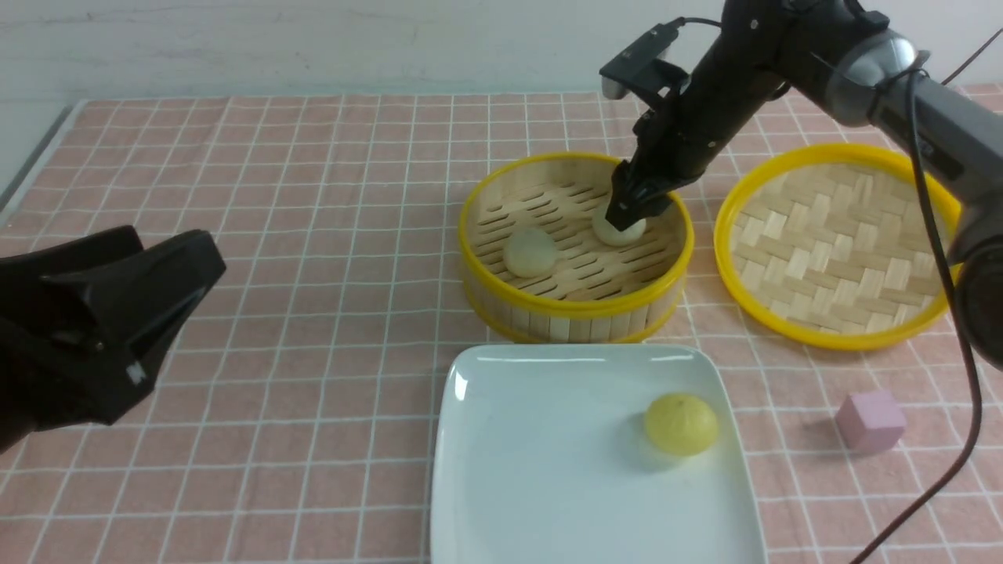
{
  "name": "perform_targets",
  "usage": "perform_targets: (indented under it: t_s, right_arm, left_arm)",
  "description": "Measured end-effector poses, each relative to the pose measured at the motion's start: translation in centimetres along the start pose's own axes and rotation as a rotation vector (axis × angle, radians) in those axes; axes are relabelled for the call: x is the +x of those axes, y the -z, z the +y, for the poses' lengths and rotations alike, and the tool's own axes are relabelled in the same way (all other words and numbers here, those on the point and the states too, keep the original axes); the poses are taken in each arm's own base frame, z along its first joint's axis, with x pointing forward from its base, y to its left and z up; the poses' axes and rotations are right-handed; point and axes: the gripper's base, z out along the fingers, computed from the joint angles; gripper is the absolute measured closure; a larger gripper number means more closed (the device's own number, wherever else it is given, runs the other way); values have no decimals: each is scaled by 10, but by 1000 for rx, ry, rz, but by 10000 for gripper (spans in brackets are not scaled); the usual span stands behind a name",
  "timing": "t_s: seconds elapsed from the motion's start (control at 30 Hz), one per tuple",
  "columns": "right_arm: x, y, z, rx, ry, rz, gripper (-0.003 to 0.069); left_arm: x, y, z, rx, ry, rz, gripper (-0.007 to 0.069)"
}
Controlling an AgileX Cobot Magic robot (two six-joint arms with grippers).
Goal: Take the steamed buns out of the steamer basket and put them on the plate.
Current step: Use the right arm to grab the steamed stuffed bun that is closest to it, then use the right arm to put the steamed stuffed bun into the plate
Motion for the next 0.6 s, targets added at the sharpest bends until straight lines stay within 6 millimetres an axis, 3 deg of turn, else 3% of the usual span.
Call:
perform_targets:
  t_s: [0.17, 0.27, 0.33, 0.47, 0.53, 0.6]
  right_arm:
    - [4, -16, -2, -7, -4, 13, 416]
    - [2, -12, -2, -2, 6, 2, 585]
    - [1, -8, -1, -5, 10, 4, 631]
    - [-10, 24, 6, -15, 38, -6, 635]
    - [-26, 65, 12, 29, 66, -84, 635]
    - [-31, 84, 15, 48, 58, -121, 635]
  left_arm:
    - [0, 0, 0, 2, -1, 1, 178]
    - [0, 0, 0, 2, -1, 1, 208]
    - [0, 0, 0, 2, -2, 1, 220]
    - [0, 0, 0, 2, -23, 1, 260]
    - [0, 0, 0, 3, -40, 1, 279]
    - [0, 0, 0, 3, -44, 1, 285]
